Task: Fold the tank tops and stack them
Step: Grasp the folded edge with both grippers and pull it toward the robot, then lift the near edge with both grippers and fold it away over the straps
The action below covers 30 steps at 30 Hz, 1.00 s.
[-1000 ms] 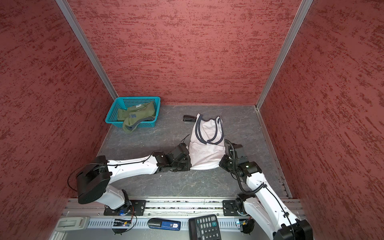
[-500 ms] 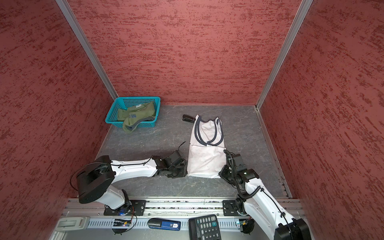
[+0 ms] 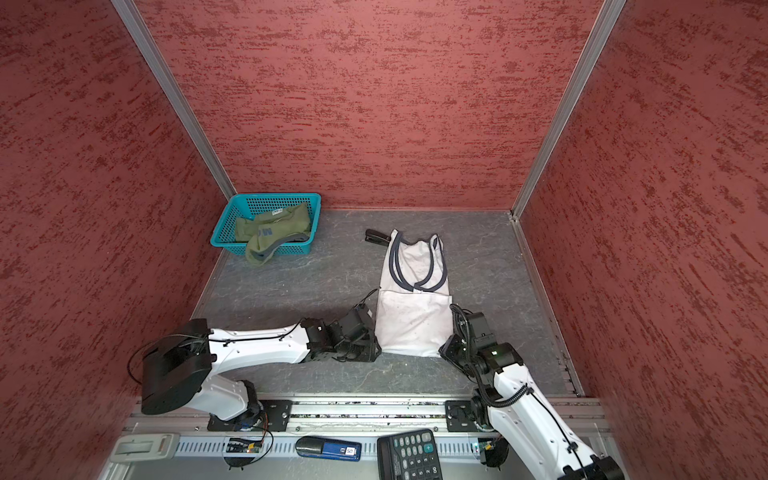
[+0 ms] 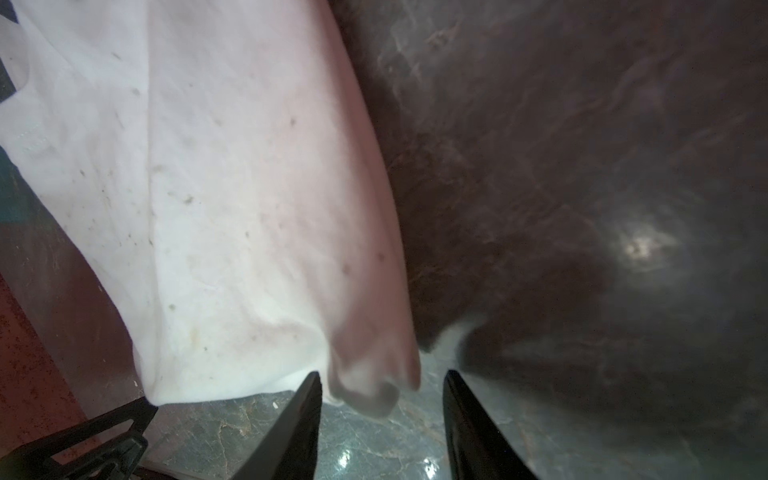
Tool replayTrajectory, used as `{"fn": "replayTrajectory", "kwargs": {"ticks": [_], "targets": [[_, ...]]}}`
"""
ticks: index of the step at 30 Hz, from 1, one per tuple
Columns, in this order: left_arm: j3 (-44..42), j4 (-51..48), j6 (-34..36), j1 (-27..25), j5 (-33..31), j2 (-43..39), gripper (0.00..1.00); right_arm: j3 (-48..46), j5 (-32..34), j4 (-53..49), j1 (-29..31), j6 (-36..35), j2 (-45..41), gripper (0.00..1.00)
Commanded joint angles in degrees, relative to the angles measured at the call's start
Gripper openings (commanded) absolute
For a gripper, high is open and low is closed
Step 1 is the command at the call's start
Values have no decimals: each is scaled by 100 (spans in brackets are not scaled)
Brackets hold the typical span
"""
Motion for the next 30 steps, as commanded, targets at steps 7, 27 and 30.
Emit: {"fn": "replayTrajectory", "kwargs": {"ticks": [7,27,30], "targets": [[194,239,108,102,18,674,44,-101,168,337,63,44,194,37],[839,-275,222,-152,-604,-23,0,1263,539,-697,189,-337,41,4],[998,-582,213,-176,-650,-405,0,1629,510,-1115,189,-427,-42,3]]}}
